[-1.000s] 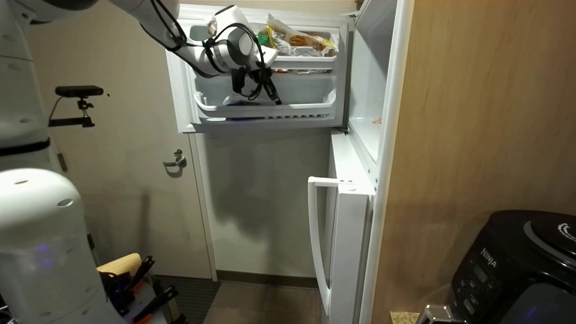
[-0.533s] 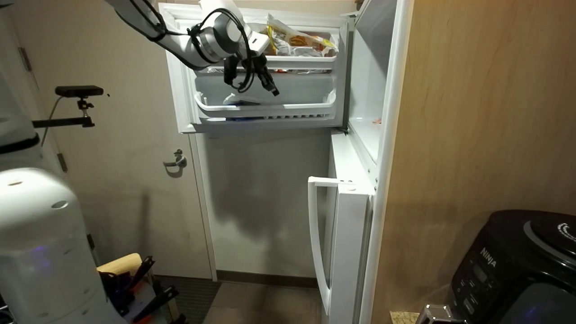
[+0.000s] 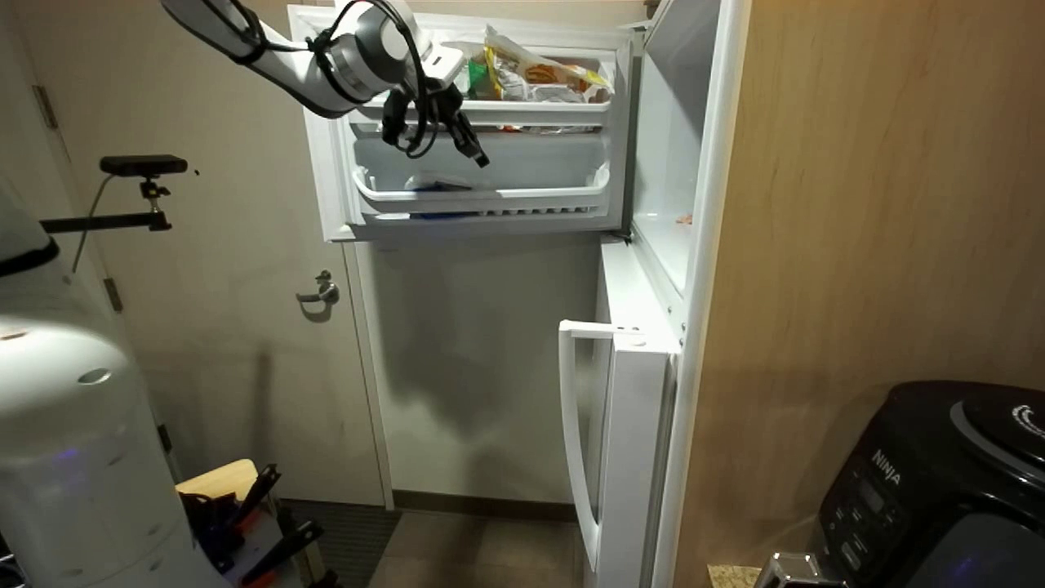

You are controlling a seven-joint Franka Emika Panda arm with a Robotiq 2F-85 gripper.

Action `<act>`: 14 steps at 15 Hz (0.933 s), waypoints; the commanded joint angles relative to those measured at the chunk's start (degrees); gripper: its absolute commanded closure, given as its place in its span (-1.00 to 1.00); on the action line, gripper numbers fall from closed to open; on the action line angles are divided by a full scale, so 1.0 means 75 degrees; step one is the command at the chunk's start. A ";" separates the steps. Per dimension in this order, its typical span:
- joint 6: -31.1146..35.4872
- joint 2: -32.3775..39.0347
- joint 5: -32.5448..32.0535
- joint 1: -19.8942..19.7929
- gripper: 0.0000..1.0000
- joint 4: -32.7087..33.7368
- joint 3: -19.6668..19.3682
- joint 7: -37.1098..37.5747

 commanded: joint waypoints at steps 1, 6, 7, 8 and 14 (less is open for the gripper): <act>-0.0348 -0.0439 -0.0046 -0.0340 1.00 -0.0276 0.0312 0.0263; -0.0873 -0.0866 0.0013 -0.0515 1.00 -0.0456 0.0450 0.0271; -0.0973 -0.0955 0.0069 -0.0509 1.00 -0.0517 0.0484 0.0253; -0.1063 -0.1031 0.0124 -0.0507 1.00 -0.0570 0.0521 0.0237; -0.1520 -0.1134 0.0881 -0.0141 1.00 -0.0799 0.0947 0.0057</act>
